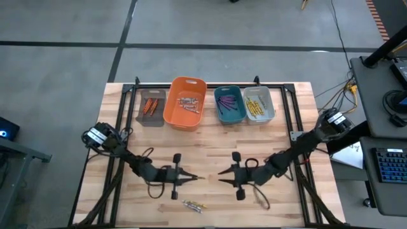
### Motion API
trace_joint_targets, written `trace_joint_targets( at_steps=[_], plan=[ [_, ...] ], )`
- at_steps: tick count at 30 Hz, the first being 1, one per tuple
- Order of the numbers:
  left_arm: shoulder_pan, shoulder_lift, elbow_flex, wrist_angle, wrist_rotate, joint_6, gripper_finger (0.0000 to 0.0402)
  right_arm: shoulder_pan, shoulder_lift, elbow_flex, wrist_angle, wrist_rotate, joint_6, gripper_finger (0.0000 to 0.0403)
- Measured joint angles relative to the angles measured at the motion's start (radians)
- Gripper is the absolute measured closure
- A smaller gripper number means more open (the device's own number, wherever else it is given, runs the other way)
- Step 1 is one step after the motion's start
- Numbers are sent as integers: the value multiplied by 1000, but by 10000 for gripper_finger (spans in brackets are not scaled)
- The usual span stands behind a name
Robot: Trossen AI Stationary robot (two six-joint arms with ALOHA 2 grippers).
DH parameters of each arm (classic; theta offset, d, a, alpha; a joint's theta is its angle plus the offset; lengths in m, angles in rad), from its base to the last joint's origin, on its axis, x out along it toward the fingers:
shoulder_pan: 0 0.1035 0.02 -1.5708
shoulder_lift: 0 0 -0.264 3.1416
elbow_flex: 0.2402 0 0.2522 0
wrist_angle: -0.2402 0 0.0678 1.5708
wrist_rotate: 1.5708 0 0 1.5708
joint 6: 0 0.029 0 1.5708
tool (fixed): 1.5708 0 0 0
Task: Sort crayons
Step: Put the yellow crayon into the white bin
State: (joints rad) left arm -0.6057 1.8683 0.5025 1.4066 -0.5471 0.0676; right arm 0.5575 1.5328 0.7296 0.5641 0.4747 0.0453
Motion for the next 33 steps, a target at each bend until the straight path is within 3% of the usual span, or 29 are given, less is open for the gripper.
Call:
trace_joint_targets(
  at_steps=[5, 9, 15, 25, 33],
  plan=[
    [0, 0, 27, 150, 6, 114, 401, -37, 113, -57, 555, -1, -191, 305],
    [3, 0, 74, 139, 6, 162, 401, -56, 207, -15, 757, -4, -266, 305],
    [9, 0, 94, 152, -55, 187, 401, -60, 271, 74, 753, -97, -326, 305],
    [10, 0, 92, 164, -69, 185, 401, -75, 282, 167, 691, -85, -308, 305],
    [10, -5, 92, 163, -123, 150, 401, -59, 282, 167, 645, -79, -332, 305]
  ],
)
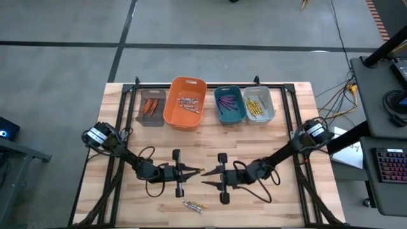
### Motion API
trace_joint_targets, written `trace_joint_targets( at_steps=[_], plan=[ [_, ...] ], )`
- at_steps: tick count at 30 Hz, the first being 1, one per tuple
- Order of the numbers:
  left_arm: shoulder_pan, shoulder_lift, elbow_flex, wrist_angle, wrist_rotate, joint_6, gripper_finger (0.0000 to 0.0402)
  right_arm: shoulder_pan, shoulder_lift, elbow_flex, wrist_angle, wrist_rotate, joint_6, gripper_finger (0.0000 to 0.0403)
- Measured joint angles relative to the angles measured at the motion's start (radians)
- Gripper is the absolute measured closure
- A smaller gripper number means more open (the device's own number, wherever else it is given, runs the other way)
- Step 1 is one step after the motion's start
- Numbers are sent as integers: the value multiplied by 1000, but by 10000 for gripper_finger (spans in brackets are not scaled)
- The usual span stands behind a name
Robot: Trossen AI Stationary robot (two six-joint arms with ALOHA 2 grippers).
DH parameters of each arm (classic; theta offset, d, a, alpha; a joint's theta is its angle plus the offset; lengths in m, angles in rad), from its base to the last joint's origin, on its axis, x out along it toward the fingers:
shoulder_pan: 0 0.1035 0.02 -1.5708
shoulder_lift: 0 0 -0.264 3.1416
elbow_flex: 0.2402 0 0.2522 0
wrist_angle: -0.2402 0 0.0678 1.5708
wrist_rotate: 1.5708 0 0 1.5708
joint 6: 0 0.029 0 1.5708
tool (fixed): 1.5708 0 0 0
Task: Sort crayons
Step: Put the yellow crayon into the white bin
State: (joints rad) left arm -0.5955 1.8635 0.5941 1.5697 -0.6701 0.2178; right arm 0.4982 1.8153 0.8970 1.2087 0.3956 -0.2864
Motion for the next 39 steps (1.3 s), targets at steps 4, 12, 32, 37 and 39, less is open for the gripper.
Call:
trace_joint_targets(
  at_steps=[4, 12, 32, 37, 39],
  plan=[
    [0, -11, 0, 1, 0, -8, 401, 27, -4, 0, -1, 14, -40, 305],
    [-6, -16, 0, 0, 29, -9, 401, 82, -33, 5, 20, 214, -188, 305],
    [-6, -17, 78, -68, 85, 25, 398, -2, -29, 12, 23, 23, 28, 315],
    [-6, -17, 78, -67, 65, 2, 373, -2, -29, 12, 23, 25, 15, 381],
    [-6, -17, 78, -67, 64, 3, 358, -2, -29, 12, 21, 26, 15, 384]
  ],
)
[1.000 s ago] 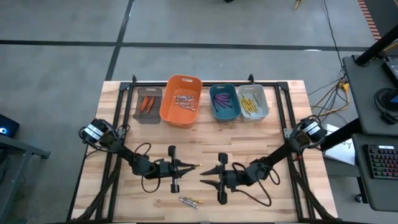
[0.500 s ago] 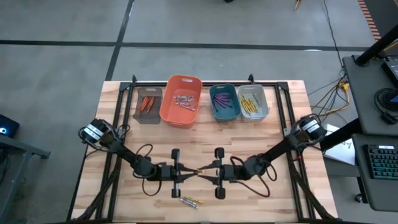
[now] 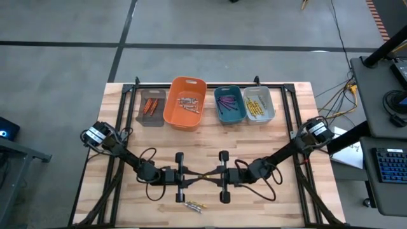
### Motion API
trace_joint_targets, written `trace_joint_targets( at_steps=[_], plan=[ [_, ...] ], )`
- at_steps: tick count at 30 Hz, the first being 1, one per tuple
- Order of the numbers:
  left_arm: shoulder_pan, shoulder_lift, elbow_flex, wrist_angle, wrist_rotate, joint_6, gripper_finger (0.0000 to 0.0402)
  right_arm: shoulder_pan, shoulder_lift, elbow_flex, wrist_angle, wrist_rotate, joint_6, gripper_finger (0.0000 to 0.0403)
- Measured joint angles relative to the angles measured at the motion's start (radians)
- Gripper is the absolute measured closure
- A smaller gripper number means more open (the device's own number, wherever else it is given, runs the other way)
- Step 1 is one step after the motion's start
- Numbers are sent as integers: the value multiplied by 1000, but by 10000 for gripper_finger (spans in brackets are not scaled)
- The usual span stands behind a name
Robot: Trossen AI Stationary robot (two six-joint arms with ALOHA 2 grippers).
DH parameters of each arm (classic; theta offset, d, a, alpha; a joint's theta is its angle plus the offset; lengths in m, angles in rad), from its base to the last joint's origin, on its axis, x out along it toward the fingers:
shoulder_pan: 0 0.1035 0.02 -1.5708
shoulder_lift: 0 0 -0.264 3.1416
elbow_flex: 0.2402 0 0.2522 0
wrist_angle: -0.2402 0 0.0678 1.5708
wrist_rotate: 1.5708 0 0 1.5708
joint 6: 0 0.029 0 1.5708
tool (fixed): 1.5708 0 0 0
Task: Sort crayons
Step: Put the yellow crayon into the white bin
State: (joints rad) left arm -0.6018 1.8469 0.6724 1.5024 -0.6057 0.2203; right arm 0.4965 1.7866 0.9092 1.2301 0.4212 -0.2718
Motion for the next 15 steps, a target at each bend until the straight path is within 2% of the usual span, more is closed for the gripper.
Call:
trace_joint_targets(
  at_steps=[4, 8, 12, 15],
  plan=[
    [0, -14, -6, -3, -6, 23, 322, -2, -36, 0, -57, 15, 0, 387],
    [0, -77, -32, -1, -26, 49, 287, -16, -160, 0, -263, 140, 2, 388],
    [0, -157, -72, -41, -142, 49, 264, -74, -328, 10, -615, 236, 50, 388],
    [3, -223, -101, -89, -212, 50, 258, -165, -445, 57, -948, 249, 186, 389]
  ],
)
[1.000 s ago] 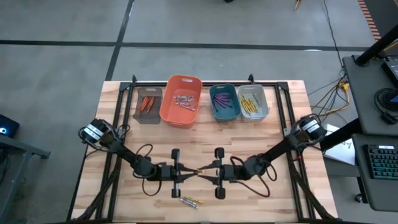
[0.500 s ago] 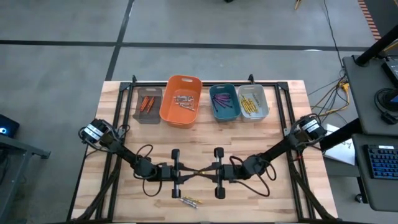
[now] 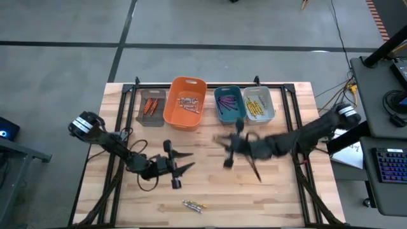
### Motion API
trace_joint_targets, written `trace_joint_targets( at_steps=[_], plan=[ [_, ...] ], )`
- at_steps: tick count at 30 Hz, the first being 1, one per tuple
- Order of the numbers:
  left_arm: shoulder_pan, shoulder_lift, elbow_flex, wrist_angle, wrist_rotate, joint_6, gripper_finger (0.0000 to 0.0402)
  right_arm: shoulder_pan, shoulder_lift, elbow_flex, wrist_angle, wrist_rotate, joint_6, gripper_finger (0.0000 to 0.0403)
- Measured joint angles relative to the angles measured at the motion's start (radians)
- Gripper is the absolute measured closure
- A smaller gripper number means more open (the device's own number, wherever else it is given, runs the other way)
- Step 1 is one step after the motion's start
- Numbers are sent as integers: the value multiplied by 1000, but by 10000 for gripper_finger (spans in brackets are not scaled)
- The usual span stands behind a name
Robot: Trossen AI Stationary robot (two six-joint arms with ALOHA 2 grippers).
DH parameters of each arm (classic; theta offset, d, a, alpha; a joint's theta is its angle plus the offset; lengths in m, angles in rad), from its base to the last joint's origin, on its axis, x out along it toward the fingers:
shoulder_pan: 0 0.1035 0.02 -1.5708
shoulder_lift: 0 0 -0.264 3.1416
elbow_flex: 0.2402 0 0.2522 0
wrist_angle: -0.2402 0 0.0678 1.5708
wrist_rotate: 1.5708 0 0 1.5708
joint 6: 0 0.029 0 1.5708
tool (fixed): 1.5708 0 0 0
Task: Sort crayons
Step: Put the yellow crayon into the white bin
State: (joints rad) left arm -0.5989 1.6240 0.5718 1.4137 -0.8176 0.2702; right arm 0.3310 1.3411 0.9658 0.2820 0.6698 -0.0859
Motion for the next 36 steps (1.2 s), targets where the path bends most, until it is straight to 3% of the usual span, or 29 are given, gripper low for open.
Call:
trace_joint_targets(
  at_steps=[6, 14, 22, 36],
  plan=[
    [6, -127, -54, -110, -12, -14, 266, -236, -99, 77, -552, -19, 245, 389],
    [7, -205, -109, -235, -11, -113, 280, -544, -95, 107, -899, -162, 384, 390],
    [8, -185, -112, -235, -12, -123, 281, -829, -9, 95, -1012, -353, 426, 390],
    [10, -221, -110, -232, -14, -124, 281, -1145, 164, 94, -1092, -364, 314, 390]
  ],
)
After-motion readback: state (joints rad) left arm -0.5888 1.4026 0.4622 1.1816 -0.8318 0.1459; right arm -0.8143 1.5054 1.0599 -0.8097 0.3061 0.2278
